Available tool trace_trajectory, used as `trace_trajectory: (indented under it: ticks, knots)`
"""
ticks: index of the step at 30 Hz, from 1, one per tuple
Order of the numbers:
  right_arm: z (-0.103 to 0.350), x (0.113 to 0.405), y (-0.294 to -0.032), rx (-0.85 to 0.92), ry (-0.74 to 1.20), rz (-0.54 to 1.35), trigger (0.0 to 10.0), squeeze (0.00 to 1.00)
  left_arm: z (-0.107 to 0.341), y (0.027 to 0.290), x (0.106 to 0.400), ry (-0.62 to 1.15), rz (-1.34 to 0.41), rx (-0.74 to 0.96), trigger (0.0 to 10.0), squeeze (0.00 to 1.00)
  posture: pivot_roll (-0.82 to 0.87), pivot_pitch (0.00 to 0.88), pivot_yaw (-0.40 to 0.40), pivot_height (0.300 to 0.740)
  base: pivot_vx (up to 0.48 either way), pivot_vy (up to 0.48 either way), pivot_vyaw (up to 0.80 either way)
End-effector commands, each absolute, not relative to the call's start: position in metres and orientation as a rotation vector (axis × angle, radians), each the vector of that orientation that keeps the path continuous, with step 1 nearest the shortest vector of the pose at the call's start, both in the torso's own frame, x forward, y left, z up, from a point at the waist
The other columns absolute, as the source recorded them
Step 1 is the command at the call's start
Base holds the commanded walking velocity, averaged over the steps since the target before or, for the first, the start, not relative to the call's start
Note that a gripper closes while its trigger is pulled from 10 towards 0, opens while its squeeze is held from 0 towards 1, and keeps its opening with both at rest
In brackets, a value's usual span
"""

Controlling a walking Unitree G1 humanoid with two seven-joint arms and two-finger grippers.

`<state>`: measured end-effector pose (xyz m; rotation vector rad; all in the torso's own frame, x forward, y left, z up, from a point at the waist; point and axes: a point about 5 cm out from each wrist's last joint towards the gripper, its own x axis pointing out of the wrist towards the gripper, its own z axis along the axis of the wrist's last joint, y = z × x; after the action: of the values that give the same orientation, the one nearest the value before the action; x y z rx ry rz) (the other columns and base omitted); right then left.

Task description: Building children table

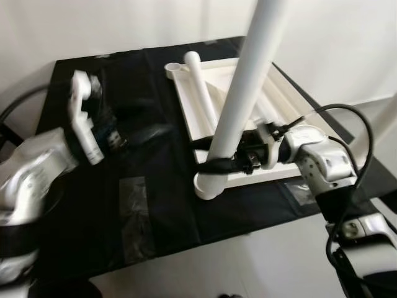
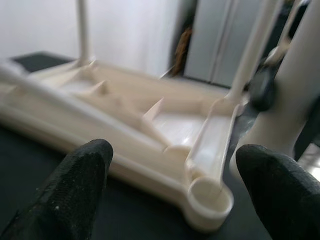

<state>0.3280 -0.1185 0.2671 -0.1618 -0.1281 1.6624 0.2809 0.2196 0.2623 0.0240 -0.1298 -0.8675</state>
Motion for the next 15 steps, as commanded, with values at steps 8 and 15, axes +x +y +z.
trace_trajectory:
  ticks: [8, 15]
  knots:
    - [0.275, 0.333, -0.113, -0.199, -0.131, 1.704, 0.0, 0.0, 0.225, 0.222, 0.248, -0.056, -0.704, 0.067, 10.0, 1.0, -0.1, 0.287, -0.036, 0.74, 0.0, 0.0, 0.0]
    - [0.273, 0.326, -0.093, -0.176, -0.154, 1.771, 10.0, 0.0, 0.197, 0.178, 0.231, -0.043, -0.688, 0.036, 10.0, 0.0, -0.13, 0.306, -0.062, 0.74, 0.0, 0.0, 0.0]
